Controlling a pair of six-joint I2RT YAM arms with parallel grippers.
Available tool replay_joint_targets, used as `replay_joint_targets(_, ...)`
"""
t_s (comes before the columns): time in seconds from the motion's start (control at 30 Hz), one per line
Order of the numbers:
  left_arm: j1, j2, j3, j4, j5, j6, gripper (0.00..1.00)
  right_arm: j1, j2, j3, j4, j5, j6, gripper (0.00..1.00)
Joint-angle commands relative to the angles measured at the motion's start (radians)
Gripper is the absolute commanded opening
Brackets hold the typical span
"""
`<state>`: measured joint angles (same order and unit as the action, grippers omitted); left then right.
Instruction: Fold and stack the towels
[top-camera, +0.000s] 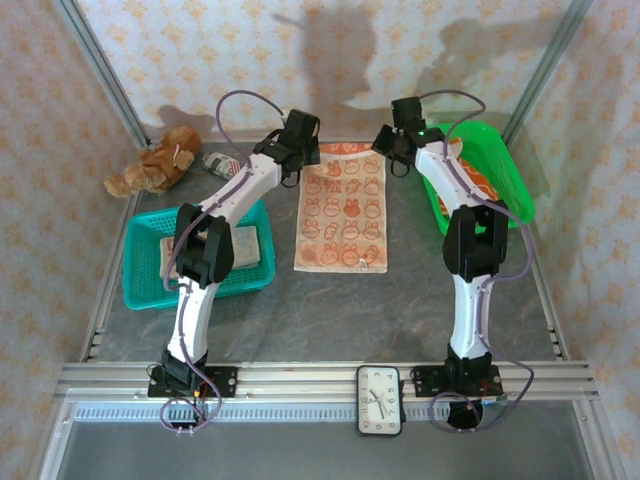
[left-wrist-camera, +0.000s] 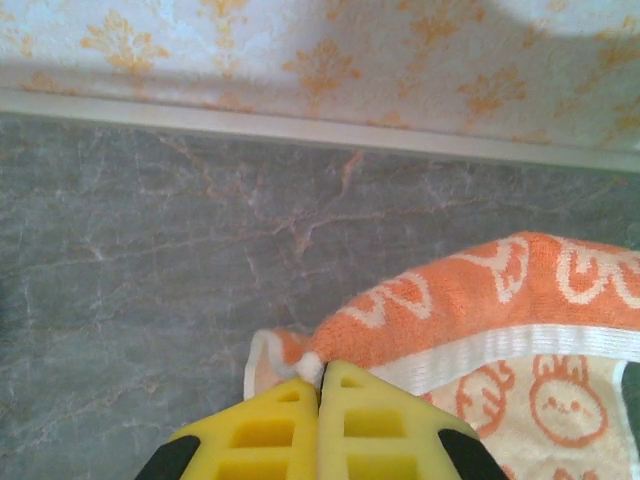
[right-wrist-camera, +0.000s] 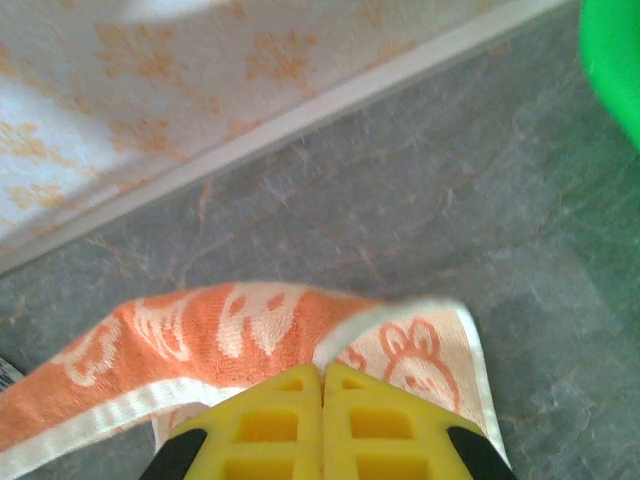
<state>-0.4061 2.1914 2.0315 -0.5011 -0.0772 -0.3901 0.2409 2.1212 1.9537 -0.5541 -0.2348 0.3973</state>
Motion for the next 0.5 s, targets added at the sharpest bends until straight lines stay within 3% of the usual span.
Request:
replay_joint_targets(0.0,-0.002,-0.078,-0.068,-0.044,0.035,0.009,0.0,-0.005,-0.081,-0.127,0.012,-0.054,0.036,0.0)
replay_joint_targets(0.47,-0.033,-0.325,-0.438,-0.021,0.102,-0.089,0.0,0.009,-0.398,-0.607,0.12,-0.055,0.088,0.0)
